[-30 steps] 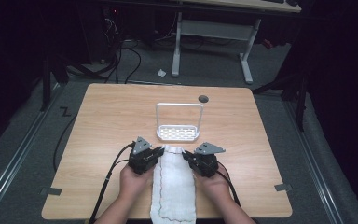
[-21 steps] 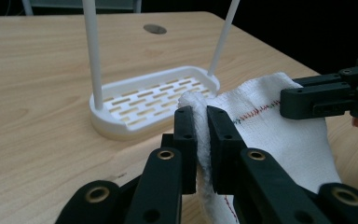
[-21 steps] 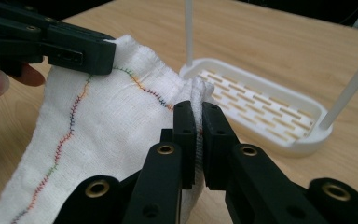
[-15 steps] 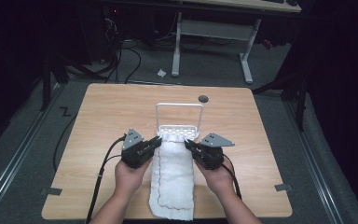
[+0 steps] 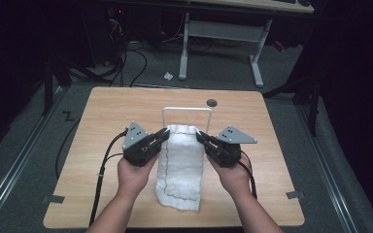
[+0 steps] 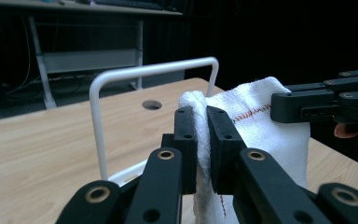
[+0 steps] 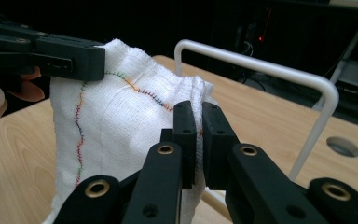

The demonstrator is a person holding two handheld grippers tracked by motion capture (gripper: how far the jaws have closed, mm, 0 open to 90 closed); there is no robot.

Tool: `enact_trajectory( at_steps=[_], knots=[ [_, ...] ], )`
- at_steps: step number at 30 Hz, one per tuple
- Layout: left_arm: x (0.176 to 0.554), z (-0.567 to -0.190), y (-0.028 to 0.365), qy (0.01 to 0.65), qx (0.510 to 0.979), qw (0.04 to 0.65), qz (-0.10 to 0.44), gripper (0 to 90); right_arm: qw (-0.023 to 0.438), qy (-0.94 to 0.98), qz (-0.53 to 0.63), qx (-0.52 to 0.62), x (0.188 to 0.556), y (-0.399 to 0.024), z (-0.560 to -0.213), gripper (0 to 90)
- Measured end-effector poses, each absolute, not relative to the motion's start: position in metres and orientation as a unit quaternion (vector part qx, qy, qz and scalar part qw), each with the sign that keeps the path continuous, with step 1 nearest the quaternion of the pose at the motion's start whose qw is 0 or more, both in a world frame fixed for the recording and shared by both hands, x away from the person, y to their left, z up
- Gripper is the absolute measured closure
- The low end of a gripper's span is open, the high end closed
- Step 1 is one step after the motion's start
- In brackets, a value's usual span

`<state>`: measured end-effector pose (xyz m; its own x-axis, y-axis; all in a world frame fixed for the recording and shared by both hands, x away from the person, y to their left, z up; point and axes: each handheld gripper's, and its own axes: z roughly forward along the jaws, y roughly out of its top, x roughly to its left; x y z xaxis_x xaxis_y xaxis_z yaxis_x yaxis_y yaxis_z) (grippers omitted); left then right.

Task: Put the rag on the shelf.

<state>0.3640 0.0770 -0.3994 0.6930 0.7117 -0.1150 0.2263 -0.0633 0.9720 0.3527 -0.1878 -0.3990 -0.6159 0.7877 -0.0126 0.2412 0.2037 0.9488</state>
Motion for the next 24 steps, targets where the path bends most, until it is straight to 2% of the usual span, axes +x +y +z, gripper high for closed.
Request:
enact_trajectory(
  at_steps=[24],
  knots=[
    [0.372, -0.335, 0.069, 0.286, 0.686, 0.621, 0.249, 83.5, 0.303, 0.696, 0.560, 0.330, 0.355, -0.201, -0.330, 85.9]
  ],
)
